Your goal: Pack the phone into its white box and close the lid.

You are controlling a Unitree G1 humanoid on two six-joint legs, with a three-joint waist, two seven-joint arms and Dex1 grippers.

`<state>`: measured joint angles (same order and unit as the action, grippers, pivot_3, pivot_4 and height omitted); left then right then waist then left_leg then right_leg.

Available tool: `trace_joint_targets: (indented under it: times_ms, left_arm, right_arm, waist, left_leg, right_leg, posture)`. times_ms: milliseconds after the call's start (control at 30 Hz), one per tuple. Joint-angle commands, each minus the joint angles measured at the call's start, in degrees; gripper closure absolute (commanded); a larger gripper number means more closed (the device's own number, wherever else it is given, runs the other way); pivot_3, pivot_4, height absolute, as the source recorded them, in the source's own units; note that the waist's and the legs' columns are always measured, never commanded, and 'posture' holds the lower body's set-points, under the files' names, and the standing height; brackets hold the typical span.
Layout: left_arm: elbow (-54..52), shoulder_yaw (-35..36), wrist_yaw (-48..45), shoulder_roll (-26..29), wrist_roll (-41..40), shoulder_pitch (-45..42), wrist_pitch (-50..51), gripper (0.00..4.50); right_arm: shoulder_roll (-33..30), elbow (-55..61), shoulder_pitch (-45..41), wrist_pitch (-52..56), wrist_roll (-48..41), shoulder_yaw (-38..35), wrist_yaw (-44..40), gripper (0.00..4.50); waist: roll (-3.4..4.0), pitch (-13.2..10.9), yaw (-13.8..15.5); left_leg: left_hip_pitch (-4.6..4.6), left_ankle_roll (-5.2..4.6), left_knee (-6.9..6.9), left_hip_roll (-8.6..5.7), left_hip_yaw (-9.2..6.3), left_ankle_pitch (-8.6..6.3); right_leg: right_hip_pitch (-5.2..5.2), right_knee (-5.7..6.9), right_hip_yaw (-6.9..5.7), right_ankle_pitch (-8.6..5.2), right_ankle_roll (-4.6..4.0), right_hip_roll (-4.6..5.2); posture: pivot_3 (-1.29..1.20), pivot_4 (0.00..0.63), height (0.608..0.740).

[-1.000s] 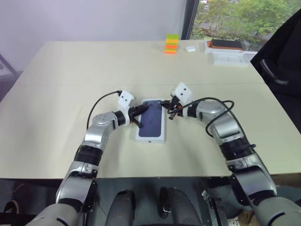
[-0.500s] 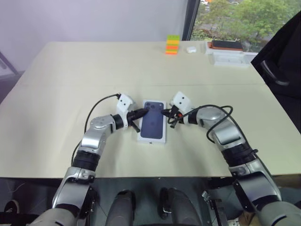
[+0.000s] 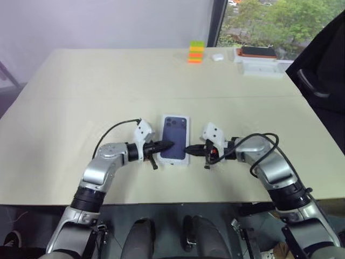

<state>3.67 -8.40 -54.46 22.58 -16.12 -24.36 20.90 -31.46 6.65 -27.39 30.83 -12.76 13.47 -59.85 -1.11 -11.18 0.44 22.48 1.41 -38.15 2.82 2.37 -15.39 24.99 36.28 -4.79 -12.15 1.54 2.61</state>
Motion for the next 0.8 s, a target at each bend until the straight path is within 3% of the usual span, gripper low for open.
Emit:
trace_joint_targets:
  times_ms: [33, 400, 500, 733, 800]
  left_arm:
    - [1.38, 0.56, 0.73, 0.86, 1.61, 0.62, -3.60, 4.50]
    - [0.56, 10.49, 1.18, 4.48, -6.54, -1.81, 2.94, 4.50]
    - [-0.11, 16.69, -1.74, 11.05, -8.78, 0.08, 2.64, 3.68]
    - [-1.32, 19.91, -3.85, 15.59, -11.32, 2.95, 2.79, 0.08]
    - [-1.08, 20.45, -4.92, 18.23, -10.15, 7.12, 3.14, 0.03]
  right_arm:
    - [-1.17, 2.73, -0.31, -0.12, -1.27, -0.62, -0.83, 4.48]
    - [-0.59, -0.95, -2.63, -1.08, -5.41, -8.49, 2.09, 4.48]
    - [-4.20, -2.48, -1.30, -3.97, -7.48, -13.40, -0.80, 3.67]
    - [-7.28, -2.83, 0.76, -5.08, -9.11, -15.48, -2.43, 0.11]
    - [-9.13, -1.66, 2.37, -6.32, -9.89, -17.29, -3.76, 0.05]
  waist:
    - [0.00, 0.00, 0.17]
    - [0.00, -0.01, 0.23]
    - [-0.04, -0.03, 0.22]
    - [-0.01, -0.04, 0.33]
    - [-0.01, -0.04, 0.27]
  left_leg:
    - [0.00, 0.00, 0.01, 0.00, 0.00, 0.00]
    - [0.03, 0.00, 0.00, 0.00, 0.05, 0.00]
    - [0.04, 0.00, 0.01, 0.00, 0.06, 0.00]
    - [0.07, 0.01, 0.04, 0.00, 0.16, 0.00]
    - [0.08, 0.01, 0.04, 0.00, 0.17, 0.00]
  right_leg:
    - [0.00, 0.00, 0.00, 0.00, 0.00, -0.01]
    - [0.04, 0.00, 0.01, 0.00, 0.00, 0.02]
    - [0.03, -0.01, 0.01, 0.00, 0.00, 0.03]
    - [0.10, -0.03, 0.05, -0.05, 0.08, 0.07]
    - [0.11, -0.03, 0.07, -0.07, 0.10, 0.07]
  posture:
    - [0.00, 0.150, 0.740]
    - [0.00, 0.150, 0.740]
    - [0.00, 0.150, 0.740]
    - [0.00, 0.150, 0.740]
    - [0.00, 0.150, 0.740]
